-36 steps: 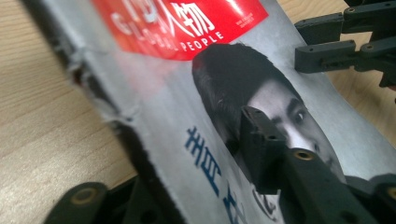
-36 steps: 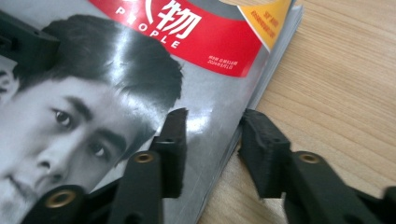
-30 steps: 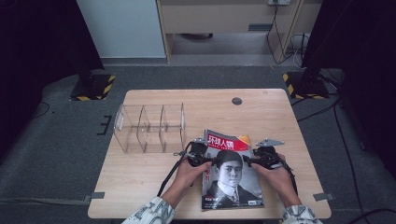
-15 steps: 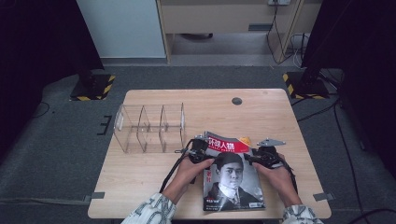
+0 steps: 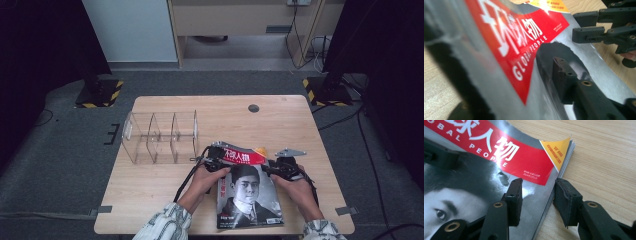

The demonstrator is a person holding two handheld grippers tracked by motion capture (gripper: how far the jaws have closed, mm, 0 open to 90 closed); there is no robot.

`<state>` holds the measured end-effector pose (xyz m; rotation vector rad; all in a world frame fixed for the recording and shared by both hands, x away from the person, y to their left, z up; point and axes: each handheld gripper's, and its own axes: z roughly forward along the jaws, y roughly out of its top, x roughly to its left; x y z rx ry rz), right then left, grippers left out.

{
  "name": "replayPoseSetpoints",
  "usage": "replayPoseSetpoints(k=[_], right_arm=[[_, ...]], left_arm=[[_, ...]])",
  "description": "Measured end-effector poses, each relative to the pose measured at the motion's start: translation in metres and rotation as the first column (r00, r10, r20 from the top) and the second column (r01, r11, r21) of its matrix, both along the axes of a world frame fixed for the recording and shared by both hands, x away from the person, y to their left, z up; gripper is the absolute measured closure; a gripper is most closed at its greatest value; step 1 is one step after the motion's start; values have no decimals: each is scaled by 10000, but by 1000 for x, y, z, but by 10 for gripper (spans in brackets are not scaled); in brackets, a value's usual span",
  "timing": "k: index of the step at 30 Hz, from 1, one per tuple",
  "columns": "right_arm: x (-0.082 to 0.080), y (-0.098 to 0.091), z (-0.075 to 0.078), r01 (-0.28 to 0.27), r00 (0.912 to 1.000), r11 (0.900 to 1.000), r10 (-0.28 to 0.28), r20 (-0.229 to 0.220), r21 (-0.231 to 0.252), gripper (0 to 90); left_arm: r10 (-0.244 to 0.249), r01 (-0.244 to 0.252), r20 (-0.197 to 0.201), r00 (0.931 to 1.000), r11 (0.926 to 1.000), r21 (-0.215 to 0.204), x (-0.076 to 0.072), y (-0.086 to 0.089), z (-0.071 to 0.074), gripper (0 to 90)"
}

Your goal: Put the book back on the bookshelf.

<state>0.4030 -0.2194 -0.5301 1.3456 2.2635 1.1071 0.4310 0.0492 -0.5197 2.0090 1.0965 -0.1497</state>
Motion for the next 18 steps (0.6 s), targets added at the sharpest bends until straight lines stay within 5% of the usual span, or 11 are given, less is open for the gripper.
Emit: replayPoseSetpoints(k=[9,18], right_arm=[[0,0,0,-30,10000,10000,31,87,-75,583],[-1,0,0,-49,9999,9999,50,137,-125,605]], left_arm=[[86,-87,-136,9999,9999,-68,0,0,3,785],[175,-175,-39,9998,9998,-42,4,-1,5,691]])
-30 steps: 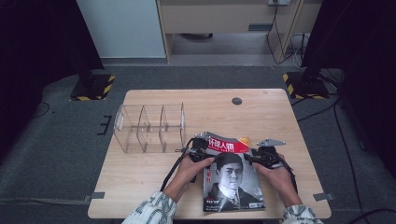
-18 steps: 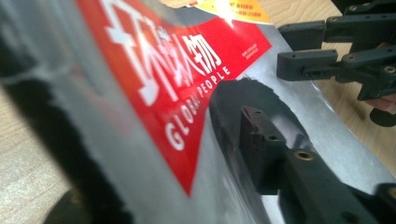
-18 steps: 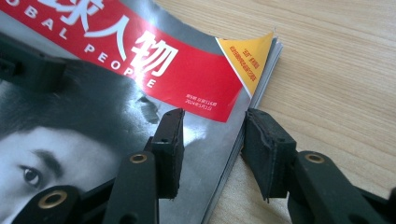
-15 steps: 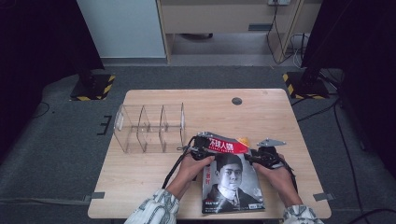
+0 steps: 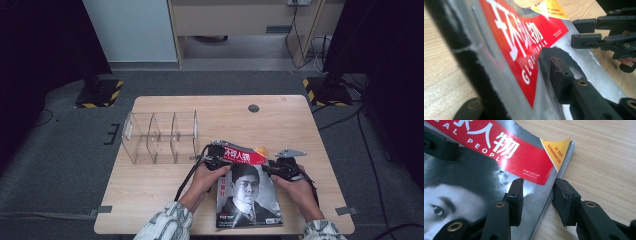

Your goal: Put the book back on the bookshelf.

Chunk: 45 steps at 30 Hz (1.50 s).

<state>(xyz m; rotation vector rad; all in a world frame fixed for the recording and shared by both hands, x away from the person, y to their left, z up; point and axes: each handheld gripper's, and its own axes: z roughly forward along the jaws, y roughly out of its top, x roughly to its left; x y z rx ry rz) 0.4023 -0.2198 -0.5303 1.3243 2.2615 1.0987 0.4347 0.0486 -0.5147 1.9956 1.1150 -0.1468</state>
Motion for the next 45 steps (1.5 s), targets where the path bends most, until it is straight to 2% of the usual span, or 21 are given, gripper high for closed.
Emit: replayPoseSetpoints(k=[5,8,15,20,23,26,29,31,34,39,45], right_arm=[[0,-1,0,-30,10000,10000,30,31,5,612],[0,-1,0,-44,10000,10000,44,14,-7,612],[0,0,-1,-34,10000,10000,34,35,-7,609],[0,0,-1,-24,10000,10000,24,37,-2,603],[0,0,-1,-31,10000,10000,31,54,-2,603],[0,0,-1,-49,10000,10000,49,48,1,602],[0,0,0,-62,10000,10000,62,38,-25,595],[0,0,0,-97,9999,9999,98,27,-53,580],[0,1,0,-114,9999,9999,114,-28,-31,543],[1,2,0,-80,10000,10000,80,-59,13,440],[3,-2,3,334,9994,9993,-333,-37,149,312]], left_arm=[[-119,118,216,9997,9999,30,2,0,0,650],[-258,247,465,9986,9994,245,2,0,1,678],[-584,556,620,9964,9974,463,3,-1,2,696],[-769,733,538,9956,9951,670,5,-5,1,655],[-764,738,390,9963,9952,648,7,-5,-1,637],[-579,563,266,9980,9968,559,8,-3,0,715],[-499,482,276,9984,9972,568,8,-3,1,755],[-530,511,364,9979,9974,508,7,-3,1,770],[-482,472,530,9974,9987,207,6,-2,4,795],[-505,496,807,9955,9987,126,2,-2,9,816],[-554,556,1153,9918,9985,12,-1,-2,15,823]])
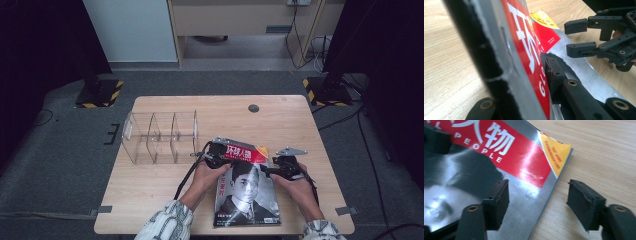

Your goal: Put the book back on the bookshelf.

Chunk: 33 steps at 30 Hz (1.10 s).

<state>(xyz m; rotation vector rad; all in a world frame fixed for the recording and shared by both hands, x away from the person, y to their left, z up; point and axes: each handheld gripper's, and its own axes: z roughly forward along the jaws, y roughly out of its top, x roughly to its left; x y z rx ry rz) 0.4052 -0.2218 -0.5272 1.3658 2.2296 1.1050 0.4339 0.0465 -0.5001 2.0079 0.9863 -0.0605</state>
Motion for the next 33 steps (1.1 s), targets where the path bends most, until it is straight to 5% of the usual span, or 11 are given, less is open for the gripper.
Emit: replayPoseSetpoints(k=[7,17,33], right_arm=[[2,-4,0,19,10000,9997,-18,-56,252,229],[5,-4,-5,-320,9985,9986,338,-430,428,229],[2,6,3,-722,9974,9939,718,74,839,233]], left_arm=[[-27,29,287,9996,10000,-63,0,2,6,828],[-159,186,887,9959,9994,-298,-4,3,20,835],[-597,771,2260,9723,9947,-687,-14,10,56,852]])
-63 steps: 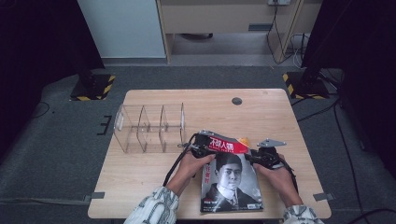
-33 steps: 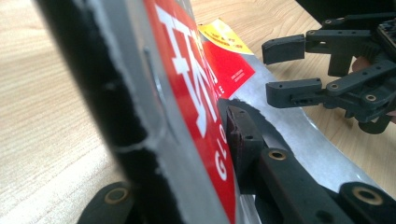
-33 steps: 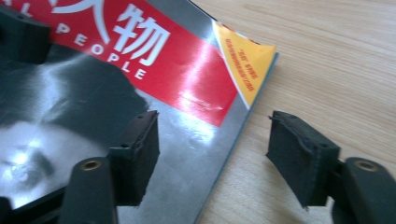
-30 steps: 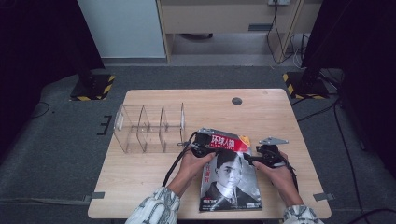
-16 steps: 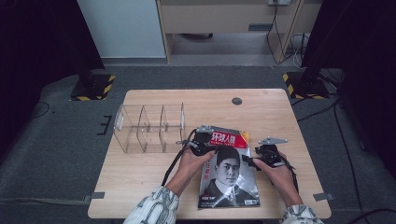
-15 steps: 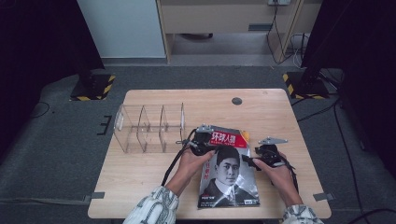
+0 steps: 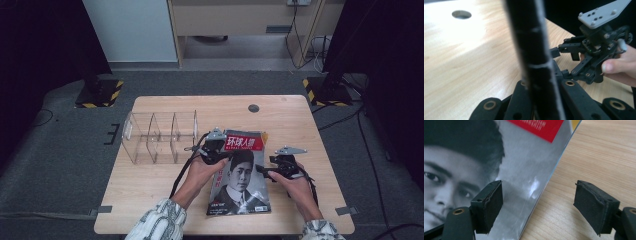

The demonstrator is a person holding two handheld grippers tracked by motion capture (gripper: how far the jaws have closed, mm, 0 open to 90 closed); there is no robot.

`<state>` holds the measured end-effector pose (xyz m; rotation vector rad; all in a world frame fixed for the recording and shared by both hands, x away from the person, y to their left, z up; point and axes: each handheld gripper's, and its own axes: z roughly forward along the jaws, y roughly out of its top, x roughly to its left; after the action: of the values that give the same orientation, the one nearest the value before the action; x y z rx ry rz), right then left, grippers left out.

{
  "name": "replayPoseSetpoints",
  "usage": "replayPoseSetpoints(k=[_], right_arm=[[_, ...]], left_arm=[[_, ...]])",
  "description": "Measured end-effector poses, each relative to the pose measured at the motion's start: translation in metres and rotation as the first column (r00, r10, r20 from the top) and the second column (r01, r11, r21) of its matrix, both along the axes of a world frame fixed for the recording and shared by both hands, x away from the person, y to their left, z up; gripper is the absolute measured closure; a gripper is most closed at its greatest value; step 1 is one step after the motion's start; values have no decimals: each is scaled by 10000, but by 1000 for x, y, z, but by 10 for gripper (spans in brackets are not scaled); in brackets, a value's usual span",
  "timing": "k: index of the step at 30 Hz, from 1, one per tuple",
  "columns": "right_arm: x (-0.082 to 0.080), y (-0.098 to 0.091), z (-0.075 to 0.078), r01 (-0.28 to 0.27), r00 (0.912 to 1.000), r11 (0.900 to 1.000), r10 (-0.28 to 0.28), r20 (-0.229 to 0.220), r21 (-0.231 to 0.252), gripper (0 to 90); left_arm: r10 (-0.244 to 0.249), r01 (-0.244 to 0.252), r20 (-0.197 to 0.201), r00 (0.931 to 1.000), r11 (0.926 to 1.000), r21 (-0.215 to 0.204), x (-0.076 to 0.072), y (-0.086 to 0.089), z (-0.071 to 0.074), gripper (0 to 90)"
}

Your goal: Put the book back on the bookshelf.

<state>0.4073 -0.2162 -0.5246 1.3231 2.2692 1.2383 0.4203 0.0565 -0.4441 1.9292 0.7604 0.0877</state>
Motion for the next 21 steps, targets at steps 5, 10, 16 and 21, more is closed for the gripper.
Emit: replayPoseSetpoints(k=[5,10,16,21], right_arm=[[-1,4,2,-181,9998,9997,180,114,133,246],[-1,5,2,-320,9994,9992,317,143,223,248],[-1,6,3,-511,9985,9981,503,221,349,248],[0,8,6,-701,9973,9961,687,271,540,247]], left_arm=[[-211,208,293,9993,9997,119,-3,0,8,856],[-315,311,490,9983,9995,82,-3,0,14,858],[-350,351,722,9968,9994,-1,-3,3,22,859],[-492,493,850,9952,9988,18,-4,2,29,860]])
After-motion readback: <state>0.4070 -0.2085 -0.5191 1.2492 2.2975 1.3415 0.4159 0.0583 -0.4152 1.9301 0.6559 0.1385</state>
